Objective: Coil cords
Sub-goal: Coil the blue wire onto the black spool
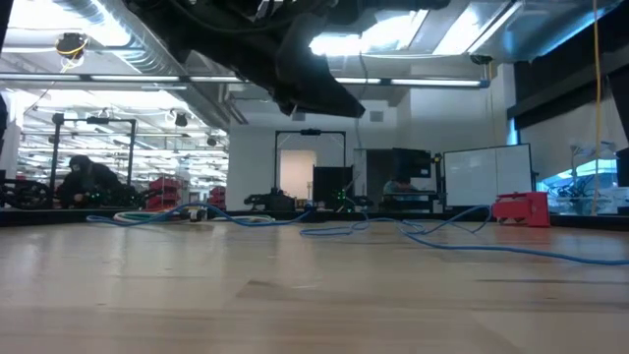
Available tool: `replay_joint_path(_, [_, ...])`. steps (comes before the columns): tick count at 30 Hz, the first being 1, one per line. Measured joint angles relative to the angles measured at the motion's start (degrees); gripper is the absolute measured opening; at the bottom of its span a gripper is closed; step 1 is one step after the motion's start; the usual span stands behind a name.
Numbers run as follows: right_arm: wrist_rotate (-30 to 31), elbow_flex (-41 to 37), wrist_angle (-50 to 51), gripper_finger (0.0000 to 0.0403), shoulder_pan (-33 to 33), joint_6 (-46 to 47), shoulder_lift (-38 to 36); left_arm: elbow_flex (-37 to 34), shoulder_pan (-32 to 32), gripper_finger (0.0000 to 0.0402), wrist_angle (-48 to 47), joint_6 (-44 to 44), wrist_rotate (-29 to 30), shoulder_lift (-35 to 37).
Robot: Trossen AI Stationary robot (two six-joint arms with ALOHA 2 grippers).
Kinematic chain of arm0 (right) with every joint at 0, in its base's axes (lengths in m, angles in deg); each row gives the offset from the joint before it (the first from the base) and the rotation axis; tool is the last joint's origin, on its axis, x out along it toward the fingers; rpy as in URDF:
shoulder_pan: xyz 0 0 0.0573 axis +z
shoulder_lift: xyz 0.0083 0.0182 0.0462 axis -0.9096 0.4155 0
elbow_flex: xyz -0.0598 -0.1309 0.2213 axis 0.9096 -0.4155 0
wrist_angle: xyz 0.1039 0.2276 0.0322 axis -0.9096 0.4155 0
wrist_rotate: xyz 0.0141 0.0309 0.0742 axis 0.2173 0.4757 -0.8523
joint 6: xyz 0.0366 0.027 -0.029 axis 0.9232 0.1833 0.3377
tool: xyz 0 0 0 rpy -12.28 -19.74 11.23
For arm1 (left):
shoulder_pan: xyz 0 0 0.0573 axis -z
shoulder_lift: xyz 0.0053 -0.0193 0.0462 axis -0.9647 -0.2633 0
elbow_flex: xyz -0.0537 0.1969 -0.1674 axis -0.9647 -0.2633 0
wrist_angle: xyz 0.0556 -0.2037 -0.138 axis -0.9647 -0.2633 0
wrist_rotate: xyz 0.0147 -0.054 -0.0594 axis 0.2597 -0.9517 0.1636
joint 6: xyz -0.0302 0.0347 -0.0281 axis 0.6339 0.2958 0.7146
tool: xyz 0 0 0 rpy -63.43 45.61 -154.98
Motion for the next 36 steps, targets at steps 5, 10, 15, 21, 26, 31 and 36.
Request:
replay_joint_path(5, [0.33, 0.00, 1.62, 0.0005, 0.00, 1.51, 0.00, 0.00, 0.12, 0.0036, -3.70, 0.23, 0.04, 1.85])
replay_joint_path(10, [0.49, -0.02, 1.49, 0.0005, 0.00, 1.60, 0.00, 0.00, 0.74, 0.0101, -9.67, 1.32, 0.06, 5.91])
replay_joint_path(15, [0.50, -0.02, 1.14, 0.0005, 0.00, 1.58, 0.00, 0.07, 1.11, 0.0152, -8.33, 0.16, 0.00, 7.44])
replay_joint_path(21, [0.50, -0.02, 1.07, 0.0005, 0.00, 1.52, 0.02, 0.07, 1.11, 0.0167, -3.04, -1.65, -2.37, 4.74])
replay_joint_path(26, [0.11, -0.04, 1.14, 0.0005, 0.00, 1.53, 0.02, 0.04, 0.56, 0.0160, 0.69, -1.56, -6.95, 2.21])
replay_joint_path(31, [-0.56, -0.07, 1.00, 0.0005, 0.00, 1.53, 0.05, 0.04, -0.31, 0.0145, 3.36, -1.91, -6.85, 0.75])
replay_joint_path(36, [-1.44, -0.09, 1.22, 0.0005, 0.00, 1.58, 0.05, 0.04, -0.39, 0.0082, 3.09, -4.20, -6.89, 0.73])
